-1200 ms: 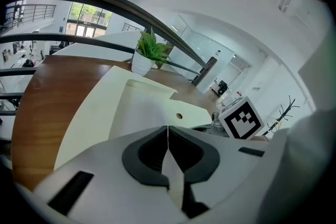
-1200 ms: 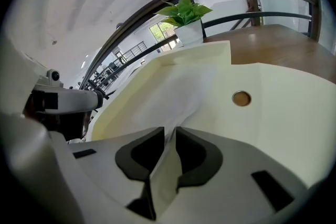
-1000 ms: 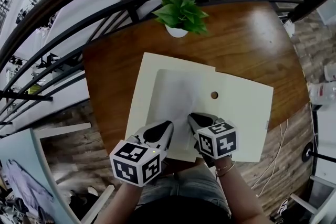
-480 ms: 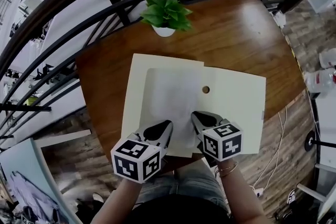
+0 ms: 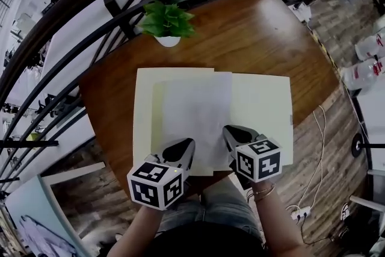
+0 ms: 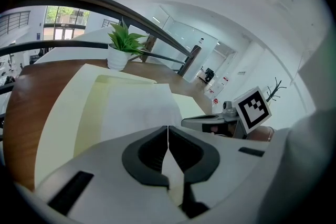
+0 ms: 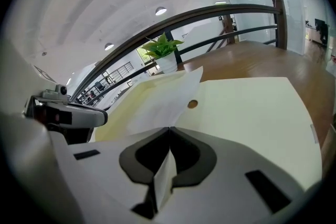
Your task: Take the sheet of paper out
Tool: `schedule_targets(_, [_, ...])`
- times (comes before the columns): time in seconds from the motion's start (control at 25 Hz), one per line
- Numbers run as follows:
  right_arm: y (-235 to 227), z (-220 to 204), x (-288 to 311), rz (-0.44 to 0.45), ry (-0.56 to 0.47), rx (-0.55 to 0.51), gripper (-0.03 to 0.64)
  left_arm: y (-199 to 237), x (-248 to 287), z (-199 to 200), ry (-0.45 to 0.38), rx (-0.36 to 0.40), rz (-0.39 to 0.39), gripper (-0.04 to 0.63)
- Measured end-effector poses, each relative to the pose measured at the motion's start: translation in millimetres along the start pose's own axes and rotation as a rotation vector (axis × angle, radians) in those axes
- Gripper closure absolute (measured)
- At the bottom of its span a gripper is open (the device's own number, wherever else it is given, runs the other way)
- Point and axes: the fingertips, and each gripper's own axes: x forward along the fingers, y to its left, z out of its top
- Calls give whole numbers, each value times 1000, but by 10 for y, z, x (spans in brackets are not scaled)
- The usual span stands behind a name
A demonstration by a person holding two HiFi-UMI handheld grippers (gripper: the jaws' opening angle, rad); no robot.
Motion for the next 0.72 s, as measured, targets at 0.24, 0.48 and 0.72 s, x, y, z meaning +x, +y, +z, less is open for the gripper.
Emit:
schedule_targets(0.24, [-245,-26,-233,-63,-45,40,588,-134,37,-15,10,39,-23,577])
schedule_targets(0.48, [-445,-85,-433,-119,-86,74,588,-232,82,-56,15,70,-41,577])
schedule_targets(0.72, [-577,-135,-652,-161,-119,113,588,-351,126,-40,26,96,-66,577])
